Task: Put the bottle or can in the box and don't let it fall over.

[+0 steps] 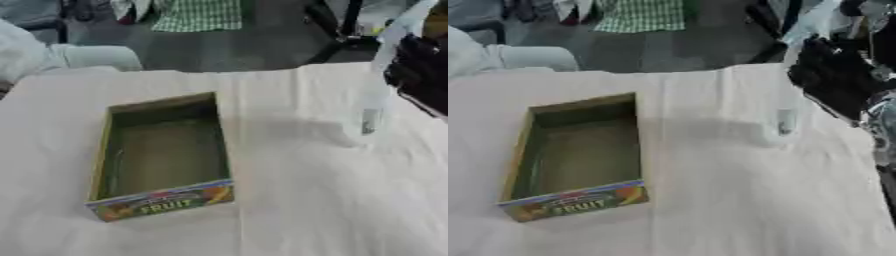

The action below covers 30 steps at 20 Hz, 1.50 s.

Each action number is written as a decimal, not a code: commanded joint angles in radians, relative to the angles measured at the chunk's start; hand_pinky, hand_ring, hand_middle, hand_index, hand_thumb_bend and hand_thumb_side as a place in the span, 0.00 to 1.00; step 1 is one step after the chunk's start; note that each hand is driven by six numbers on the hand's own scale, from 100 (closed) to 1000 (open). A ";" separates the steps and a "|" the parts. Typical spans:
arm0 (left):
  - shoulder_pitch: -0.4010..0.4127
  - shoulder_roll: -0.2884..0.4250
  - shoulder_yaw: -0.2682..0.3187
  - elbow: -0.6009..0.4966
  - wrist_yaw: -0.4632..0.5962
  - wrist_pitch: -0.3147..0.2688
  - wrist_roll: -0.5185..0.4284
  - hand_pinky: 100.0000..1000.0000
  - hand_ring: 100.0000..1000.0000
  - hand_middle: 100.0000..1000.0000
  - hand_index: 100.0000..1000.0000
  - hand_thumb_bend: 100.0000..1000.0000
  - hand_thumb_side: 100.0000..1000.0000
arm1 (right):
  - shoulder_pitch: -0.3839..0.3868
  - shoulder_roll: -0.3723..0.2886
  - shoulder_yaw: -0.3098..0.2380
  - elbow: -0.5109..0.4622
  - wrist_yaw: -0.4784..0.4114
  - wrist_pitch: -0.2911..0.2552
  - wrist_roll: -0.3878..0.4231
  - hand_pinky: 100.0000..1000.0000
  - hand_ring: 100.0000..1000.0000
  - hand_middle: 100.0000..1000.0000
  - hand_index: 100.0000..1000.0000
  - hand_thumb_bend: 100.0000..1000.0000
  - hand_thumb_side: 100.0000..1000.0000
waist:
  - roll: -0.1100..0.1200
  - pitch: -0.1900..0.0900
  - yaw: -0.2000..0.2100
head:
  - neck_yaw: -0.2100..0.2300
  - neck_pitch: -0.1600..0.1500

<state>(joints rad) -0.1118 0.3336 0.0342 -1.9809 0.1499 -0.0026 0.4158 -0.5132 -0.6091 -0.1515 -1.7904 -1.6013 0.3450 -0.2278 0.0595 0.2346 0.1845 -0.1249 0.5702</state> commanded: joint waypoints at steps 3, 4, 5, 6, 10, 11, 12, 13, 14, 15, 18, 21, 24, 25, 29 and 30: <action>-0.007 0.023 0.004 -0.019 0.006 -0.002 -0.005 0.72 0.92 0.79 0.73 0.70 0.57 | -0.051 -0.047 0.003 -0.031 -0.023 -0.015 0.003 0.00 0.00 0.11 1.00 0.00 0.77 | -0.003 -0.020 0.000 | -0.003 0.008; -0.007 0.024 0.003 -0.019 0.006 -0.002 -0.005 0.72 0.92 0.79 0.73 0.70 0.57 | -0.062 -0.048 0.006 -0.031 -0.027 -0.017 0.003 0.00 0.00 0.11 1.00 0.00 0.76 | -0.004 -0.022 0.000 | -0.004 0.010; -0.007 0.025 0.003 -0.019 0.006 -0.002 -0.005 0.72 0.92 0.79 0.73 0.70 0.57 | -0.073 -0.048 0.009 -0.032 -0.031 -0.019 0.002 0.00 0.00 0.11 1.00 0.00 0.76 | -0.004 -0.023 0.000 | -0.005 0.011; -0.007 0.025 0.003 -0.019 0.006 -0.002 -0.005 0.72 0.92 0.79 0.73 0.70 0.57 | -0.084 -0.049 0.012 -0.032 -0.036 -0.021 0.001 0.00 0.00 0.11 1.00 0.00 0.76 | -0.004 -0.024 0.000 | -0.006 0.013; -0.006 0.027 0.002 -0.019 0.008 -0.001 -0.006 0.72 0.92 0.79 0.73 0.70 0.57 | -0.133 -0.047 0.031 -0.023 -0.053 -0.020 -0.006 0.00 0.00 0.11 1.00 0.00 0.75 | -0.007 -0.029 0.001 | -0.009 0.018; -0.006 0.027 0.002 -0.019 0.008 -0.001 -0.006 0.72 0.92 0.79 0.73 0.70 0.57 | -0.147 -0.045 0.039 -0.021 -0.057 -0.018 -0.008 0.00 0.00 0.11 1.00 0.00 0.74 | -0.008 -0.030 0.002 | -0.010 0.019; -0.006 0.028 0.002 -0.019 0.009 -0.001 -0.006 0.72 0.92 0.79 0.73 0.70 0.57 | -0.161 -0.042 0.046 -0.019 -0.060 -0.015 -0.009 0.00 0.00 0.11 1.00 0.00 0.74 | -0.008 -0.031 0.003 | -0.011 0.020; -0.006 0.028 0.002 -0.019 0.009 -0.001 -0.006 0.72 0.92 0.79 0.73 0.70 0.57 | -0.173 -0.038 0.054 -0.017 -0.064 -0.013 -0.011 0.00 0.00 0.12 1.00 0.00 0.74 | -0.009 -0.032 0.004 | -0.012 0.021; -0.007 0.028 0.001 -0.019 0.010 -0.001 -0.006 0.72 0.92 0.79 0.73 0.70 0.57 | -0.187 -0.034 0.063 -0.015 -0.067 -0.008 -0.012 0.00 0.00 0.12 1.00 0.00 0.74 | -0.009 -0.033 0.006 | -0.013 0.022; -0.007 0.029 0.001 -0.019 0.010 -0.001 -0.006 0.72 0.92 0.79 0.73 0.70 0.57 | -0.199 -0.029 0.071 -0.013 -0.069 -0.003 -0.013 0.00 0.00 0.12 1.00 0.00 0.74 | -0.009 -0.035 0.007 | -0.014 0.022; -0.007 0.029 0.001 -0.019 0.014 -0.001 -0.006 0.72 0.92 0.79 0.73 0.70 0.57 | -0.242 -0.012 0.103 -0.010 -0.073 0.016 -0.014 0.00 0.00 0.13 1.00 0.00 0.74 | -0.011 -0.038 0.012 | -0.018 0.025; -0.008 0.030 0.001 -0.019 0.018 -0.001 -0.005 0.72 0.92 0.79 0.73 0.70 0.57 | -0.285 0.011 0.136 -0.004 -0.075 0.038 -0.012 0.00 0.00 0.13 1.00 0.00 0.74 | -0.013 -0.041 0.017 | -0.023 0.029; -0.012 0.027 -0.002 -0.019 0.020 0.001 -0.007 0.72 0.92 0.79 0.73 0.70 0.57 | -0.316 0.031 0.169 0.004 -0.069 0.062 -0.008 0.00 0.00 0.13 1.00 0.00 0.74 | -0.015 -0.043 0.025 | -0.028 0.033; -0.013 0.027 -0.003 -0.019 0.021 0.001 -0.008 0.72 0.92 0.79 0.73 0.70 0.57 | -0.325 0.037 0.178 0.007 -0.067 0.070 -0.005 0.00 0.00 0.14 1.00 0.00 0.75 | -0.016 -0.043 0.027 | -0.030 0.034; -0.016 0.030 -0.006 -0.019 0.024 0.001 -0.011 0.72 0.92 0.79 0.73 0.70 0.57 | -0.368 0.069 0.216 0.014 -0.064 0.103 0.009 0.00 0.00 0.14 1.00 0.00 0.75 | -0.019 -0.044 0.040 | -0.041 0.039; -0.018 0.030 -0.006 -0.019 0.025 0.001 -0.011 0.72 0.92 0.79 0.73 0.71 0.57 | -0.379 0.079 0.224 0.016 -0.064 0.110 0.011 0.00 0.00 0.14 1.00 0.00 0.75 | -0.020 -0.043 0.045 | -0.045 0.040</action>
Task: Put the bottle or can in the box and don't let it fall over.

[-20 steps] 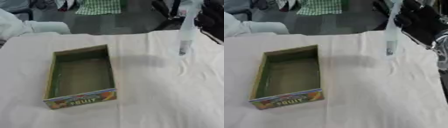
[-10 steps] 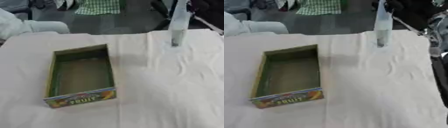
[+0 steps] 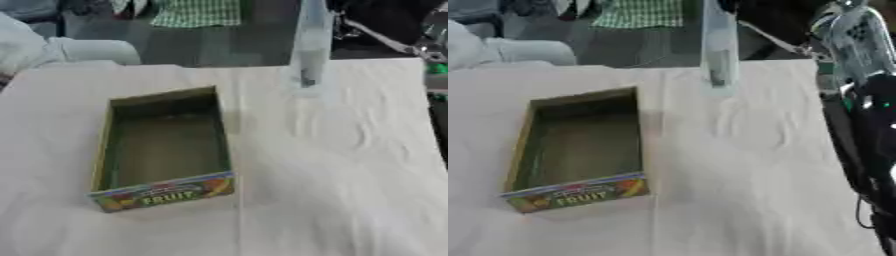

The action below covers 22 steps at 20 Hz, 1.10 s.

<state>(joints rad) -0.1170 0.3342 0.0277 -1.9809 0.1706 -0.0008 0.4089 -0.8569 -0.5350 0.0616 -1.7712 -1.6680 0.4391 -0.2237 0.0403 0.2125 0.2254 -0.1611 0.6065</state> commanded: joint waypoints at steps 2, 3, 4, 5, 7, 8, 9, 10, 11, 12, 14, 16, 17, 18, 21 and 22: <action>-0.019 0.030 -0.001 -0.019 0.007 -0.001 -0.004 0.72 0.92 0.79 0.73 0.71 0.57 | -0.055 0.022 0.025 0.004 0.002 0.028 0.010 0.00 0.00 0.14 1.00 0.00 0.75 | -0.004 -0.019 0.013 | -0.016 0.005; -0.021 0.031 -0.001 -0.019 0.008 -0.002 -0.004 0.72 0.92 0.79 0.73 0.71 0.57 | -0.063 0.029 0.032 0.007 0.002 0.033 0.012 0.00 0.00 0.14 1.00 0.00 0.75 | -0.006 -0.019 0.016 | -0.019 0.005; -0.023 0.032 -0.002 -0.019 0.009 -0.001 -0.004 0.72 0.92 0.79 0.73 0.71 0.57 | -0.073 0.037 0.040 0.010 0.001 0.039 0.014 0.00 0.00 0.14 1.00 0.00 0.75 | -0.007 -0.018 0.019 | -0.022 0.006; -0.025 0.032 -0.004 -0.019 0.010 -0.001 -0.004 0.72 0.92 0.79 0.73 0.71 0.57 | -0.082 0.045 0.047 0.013 0.002 0.045 0.016 0.00 0.00 0.14 1.00 0.00 0.75 | -0.009 -0.018 0.021 | -0.025 0.008; -0.030 0.033 -0.006 -0.019 0.012 0.000 -0.005 0.72 0.92 0.79 0.73 0.71 0.57 | -0.103 0.063 0.063 0.017 0.002 0.055 0.022 0.00 0.00 0.15 1.00 0.00 0.75 | -0.012 -0.017 0.027 | -0.035 0.010; -0.032 0.034 -0.007 -0.019 0.012 0.000 -0.006 0.72 0.92 0.79 0.73 0.71 0.57 | -0.112 0.071 0.070 0.020 0.004 0.060 0.024 0.00 0.00 0.15 1.00 0.00 0.75 | -0.014 -0.017 0.030 | -0.040 0.013; -0.034 0.035 -0.007 -0.019 0.013 0.000 -0.007 0.72 0.92 0.79 0.73 0.71 0.57 | -0.121 0.082 0.078 0.026 0.008 0.066 0.026 0.00 0.00 0.15 1.00 0.00 0.76 | -0.015 -0.017 0.034 | -0.044 0.017; -0.035 0.036 -0.008 -0.019 0.014 0.000 -0.007 0.72 0.92 0.79 0.73 0.71 0.57 | -0.129 0.094 0.085 0.035 0.011 0.073 0.028 0.00 0.00 0.15 1.00 0.00 0.76 | -0.017 -0.017 0.038 | -0.048 0.020; -0.037 0.036 -0.009 -0.019 0.015 0.000 -0.007 0.72 0.92 0.79 0.73 0.71 0.57 | -0.135 0.106 0.092 0.045 0.015 0.080 0.029 0.00 0.00 0.14 1.00 0.00 0.76 | -0.018 -0.017 0.042 | -0.052 0.023; -0.038 0.037 -0.009 -0.019 0.016 0.000 -0.007 0.72 0.92 0.79 0.73 0.71 0.57 | -0.140 0.118 0.097 0.054 0.019 0.086 0.031 0.00 0.00 0.14 1.00 0.00 0.76 | -0.019 -0.017 0.047 | -0.057 0.026; -0.042 0.036 -0.006 -0.019 0.020 0.001 0.000 0.72 0.92 0.79 0.73 0.71 0.57 | -0.145 0.146 0.105 0.074 0.025 0.098 0.032 0.00 0.00 0.14 1.00 0.00 0.77 | -0.020 -0.016 0.057 | -0.069 0.032; -0.046 0.036 -0.004 -0.019 0.026 0.001 0.010 0.72 0.92 0.79 0.73 0.71 0.57 | -0.149 0.169 0.113 0.092 0.032 0.110 0.032 0.00 0.00 0.14 1.00 0.00 0.77 | -0.021 -0.016 0.070 | -0.080 0.038; -0.048 0.036 -0.004 -0.019 0.029 0.002 0.015 0.72 0.92 0.79 0.73 0.71 0.57 | -0.150 0.179 0.116 0.099 0.037 0.115 0.033 0.00 0.00 0.13 1.00 0.00 0.77 | -0.021 -0.015 0.077 | -0.084 0.041; -0.049 0.036 -0.003 -0.019 0.032 0.001 0.020 0.72 0.92 0.79 0.74 0.71 0.57 | -0.151 0.189 0.118 0.106 0.041 0.119 0.034 0.00 0.00 0.13 0.99 0.00 0.77 | -0.021 -0.014 0.084 | -0.089 0.042; -0.052 0.034 0.003 -0.019 0.042 -0.002 0.036 0.72 0.92 0.79 0.73 0.71 0.57 | -0.150 0.215 0.122 0.127 0.051 0.128 0.033 0.00 0.00 0.13 0.99 0.00 0.77 | -0.022 -0.011 0.103 | -0.106 0.041; -0.053 0.032 0.004 -0.019 0.045 -0.003 0.041 0.72 0.92 0.79 0.73 0.71 0.57 | -0.150 0.221 0.122 0.133 0.054 0.130 0.032 0.00 0.00 0.12 0.99 0.00 0.77 | -0.023 -0.010 0.108 | -0.112 0.040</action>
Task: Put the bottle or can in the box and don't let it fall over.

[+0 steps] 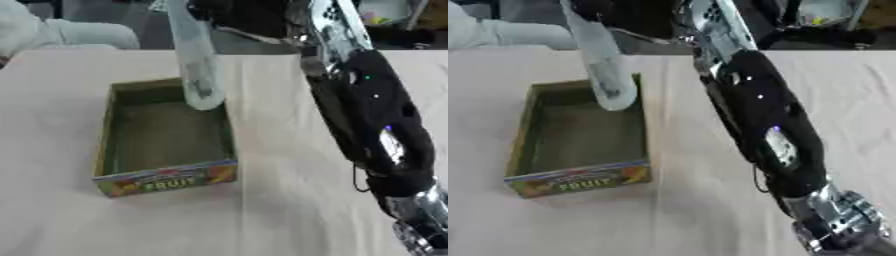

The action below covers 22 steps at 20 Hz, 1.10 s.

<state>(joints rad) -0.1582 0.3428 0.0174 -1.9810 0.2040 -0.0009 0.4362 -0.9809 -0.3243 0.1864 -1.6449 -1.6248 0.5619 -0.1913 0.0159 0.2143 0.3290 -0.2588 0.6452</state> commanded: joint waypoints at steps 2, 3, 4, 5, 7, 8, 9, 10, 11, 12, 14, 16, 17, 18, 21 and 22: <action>-0.012 0.021 0.019 -0.019 0.016 -0.005 0.024 0.72 0.92 0.79 0.73 0.71 0.57 | -0.027 0.022 -0.004 0.019 0.015 0.009 -0.001 0.00 0.00 0.12 0.99 0.00 0.77 | 0.000 -0.011 0.012 | -0.024 -0.001; -0.013 0.021 0.022 -0.019 0.018 -0.007 0.030 0.72 0.92 0.79 0.74 0.71 0.57 | -0.028 0.028 -0.005 0.025 0.016 0.006 0.000 0.00 0.00 0.12 0.99 0.00 0.77 | 0.000 -0.010 0.016 | -0.030 -0.003; -0.013 0.021 0.025 -0.019 0.018 -0.008 0.036 0.72 0.92 0.79 0.74 0.72 0.57 | -0.029 0.032 -0.006 0.029 0.016 0.004 0.003 0.00 0.00 0.12 0.99 0.00 0.77 | -0.001 -0.008 0.018 | -0.035 -0.004; -0.014 0.020 0.026 -0.019 0.019 -0.010 0.040 0.72 0.92 0.79 0.74 0.72 0.57 | -0.031 0.036 -0.007 0.032 0.016 0.002 0.006 0.00 0.00 0.12 0.99 0.00 0.77 | -0.003 -0.007 0.022 | -0.040 -0.007; -0.017 0.019 0.025 -0.019 0.023 -0.013 0.045 0.72 0.92 0.79 0.74 0.72 0.57 | -0.033 0.044 -0.007 0.038 0.016 0.001 0.011 0.00 0.00 0.12 0.99 0.00 0.77 | -0.005 -0.002 0.028 | -0.046 -0.013; -0.020 0.018 0.025 -0.019 0.025 -0.014 0.046 0.72 0.92 0.79 0.74 0.72 0.57 | -0.034 0.048 -0.008 0.041 0.015 0.001 0.014 0.00 0.00 0.12 0.98 0.00 0.77 | -0.006 0.001 0.031 | -0.049 -0.017; -0.021 0.017 0.025 -0.019 0.026 -0.015 0.047 0.72 0.92 0.79 0.74 0.72 0.57 | -0.033 0.051 -0.008 0.043 0.014 0.002 0.018 0.00 0.00 0.11 0.98 0.00 0.77 | -0.007 0.004 0.035 | -0.051 -0.021; -0.023 0.016 0.026 -0.019 0.026 -0.016 0.049 0.72 0.92 0.79 0.74 0.72 0.57 | -0.031 0.053 -0.009 0.046 0.014 0.004 0.021 0.00 0.00 0.11 0.98 0.00 0.77 | -0.008 0.007 0.037 | -0.052 -0.024; -0.023 0.014 0.027 -0.019 0.027 -0.017 0.051 0.72 0.92 0.79 0.74 0.72 0.57 | -0.029 0.055 -0.009 0.049 0.015 0.006 0.025 0.00 0.00 0.11 0.98 0.00 0.77 | -0.008 0.010 0.041 | -0.054 -0.027; -0.024 0.013 0.027 -0.019 0.027 -0.017 0.052 0.72 0.92 0.79 0.73 0.72 0.57 | -0.026 0.057 -0.009 0.053 0.015 0.010 0.029 0.00 0.00 0.11 0.98 0.00 0.77 | -0.009 0.014 0.044 | -0.056 -0.030; -0.024 0.009 0.029 -0.019 0.027 -0.018 0.057 0.72 0.92 0.79 0.73 0.72 0.57 | -0.020 0.060 -0.010 0.061 0.017 0.020 0.038 0.00 0.00 0.11 0.98 0.00 0.78 | -0.010 0.021 0.050 | -0.059 -0.036; -0.023 0.005 0.031 -0.019 0.027 -0.017 0.062 0.72 0.92 0.79 0.73 0.72 0.57 | -0.015 0.067 -0.011 0.076 0.016 0.037 0.046 0.00 0.00 0.10 0.97 0.00 0.78 | -0.012 0.029 0.056 | -0.064 -0.043; -0.024 0.003 0.032 -0.019 0.027 -0.017 0.066 0.72 0.92 0.79 0.73 0.72 0.57 | -0.012 0.070 -0.013 0.086 0.013 0.048 0.050 0.00 0.00 0.09 0.97 0.00 0.79 | -0.013 0.033 0.058 | -0.068 -0.046; -0.025 0.002 0.032 -0.019 0.028 -0.017 0.068 0.72 0.92 0.79 0.73 0.72 0.57 | -0.011 0.072 -0.015 0.094 0.011 0.057 0.053 0.00 0.00 0.09 0.97 0.00 0.79 | -0.014 0.035 0.059 | -0.070 -0.048; -0.025 -0.001 0.033 -0.019 0.029 -0.017 0.079 0.72 0.92 0.79 0.73 0.72 0.57 | 0.007 0.078 -0.020 0.120 0.016 0.081 0.056 0.00 0.00 0.08 0.96 0.00 0.81 | -0.016 0.043 0.060 | -0.071 -0.057; -0.025 -0.002 0.033 -0.019 0.029 -0.017 0.082 0.72 0.92 0.79 0.73 0.72 0.57 | 0.015 0.081 -0.020 0.126 0.020 0.089 0.056 0.00 0.00 0.07 0.96 0.00 0.81 | -0.017 0.045 0.058 | -0.071 -0.058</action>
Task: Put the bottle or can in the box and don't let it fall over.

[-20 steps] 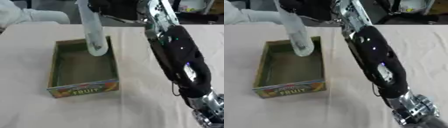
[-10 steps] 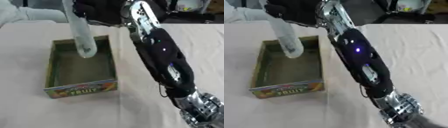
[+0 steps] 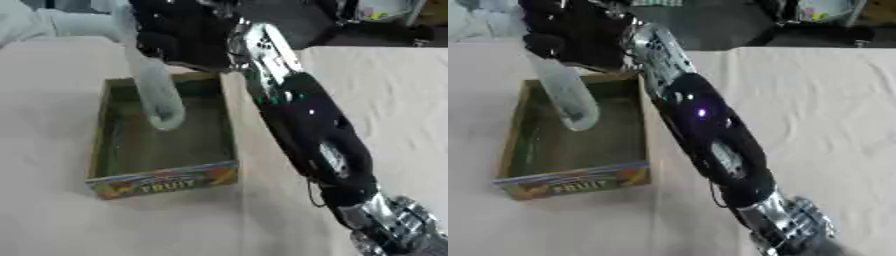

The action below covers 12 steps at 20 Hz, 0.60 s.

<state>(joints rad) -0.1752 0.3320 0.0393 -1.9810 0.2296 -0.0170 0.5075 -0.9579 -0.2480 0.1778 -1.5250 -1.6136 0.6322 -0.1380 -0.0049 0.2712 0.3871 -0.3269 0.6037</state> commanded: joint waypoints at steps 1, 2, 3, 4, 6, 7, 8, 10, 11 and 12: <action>-0.008 0.008 0.012 -0.019 0.004 0.000 0.015 0.72 0.92 0.79 0.73 0.72 0.57 | 0.002 0.007 -0.010 0.013 0.015 0.027 0.003 0.00 0.00 0.07 0.95 0.00 0.82 | 0.004 -0.010 -0.001 | -0.002 -0.017; -0.009 0.007 0.012 -0.019 0.004 0.000 0.019 0.72 0.92 0.79 0.73 0.72 0.57 | 0.012 0.009 -0.009 0.019 0.022 0.036 0.002 0.00 0.00 0.06 0.95 0.00 0.82 | 0.003 -0.009 -0.002 | -0.001 -0.017; -0.009 0.007 0.012 -0.019 0.004 0.001 0.022 0.72 0.92 0.79 0.73 0.72 0.57 | 0.021 0.011 -0.008 0.026 0.029 0.044 0.001 0.00 0.00 0.06 0.95 0.00 0.82 | 0.003 -0.008 -0.004 | 0.000 -0.017; -0.009 0.007 0.012 -0.019 0.004 0.001 0.025 0.72 0.92 0.79 0.73 0.72 0.57 | 0.029 0.014 -0.008 0.033 0.036 0.050 0.001 0.00 0.00 0.05 0.95 0.00 0.82 | 0.004 -0.007 -0.005 | 0.001 -0.018; -0.009 0.007 0.012 -0.019 0.003 0.000 0.030 0.72 0.92 0.79 0.73 0.72 0.57 | 0.044 0.018 -0.008 0.046 0.049 0.063 0.000 0.00 0.00 0.05 0.95 0.00 0.82 | 0.004 -0.006 -0.007 | 0.002 -0.019; -0.009 0.008 0.012 -0.019 0.003 0.000 0.032 0.72 0.92 0.79 0.73 0.73 0.57 | 0.051 0.020 -0.008 0.053 0.055 0.068 -0.001 0.00 0.00 0.04 0.94 0.00 0.82 | 0.005 -0.006 -0.008 | 0.002 -0.019; -0.009 0.008 0.012 -0.019 0.003 -0.001 0.033 0.72 0.92 0.79 0.73 0.73 0.57 | 0.057 0.022 -0.009 0.058 0.060 0.072 0.000 0.00 0.00 0.04 0.94 0.00 0.82 | 0.005 -0.006 -0.009 | 0.003 -0.019; -0.008 0.008 0.012 -0.019 0.003 -0.002 0.035 0.72 0.92 0.79 0.73 0.72 0.57 | 0.070 0.023 -0.010 0.067 0.075 0.079 -0.002 0.00 0.00 0.04 0.94 0.00 0.86 | 0.005 -0.006 -0.012 | 0.006 -0.020; -0.007 0.008 0.012 -0.019 0.002 -0.002 0.035 0.72 0.92 0.79 0.73 0.72 0.57 | 0.076 0.024 -0.010 0.073 0.084 0.082 -0.004 0.00 0.00 0.03 0.94 0.00 0.83 | 0.005 -0.007 -0.014 | 0.008 -0.019; -0.007 0.009 0.012 -0.019 0.002 -0.002 0.035 0.72 0.92 0.79 0.73 0.72 0.57 | 0.081 0.025 -0.010 0.078 0.093 0.085 -0.005 0.00 0.00 0.03 0.94 0.00 0.83 | 0.004 -0.007 -0.016 | 0.009 -0.019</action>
<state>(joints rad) -0.1758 0.3243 0.0408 -1.9810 0.2301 -0.0177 0.5385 -0.8621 -0.2234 0.1732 -1.4436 -1.5326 0.7120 -0.1424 -0.0071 0.2777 0.3697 -0.3208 0.5959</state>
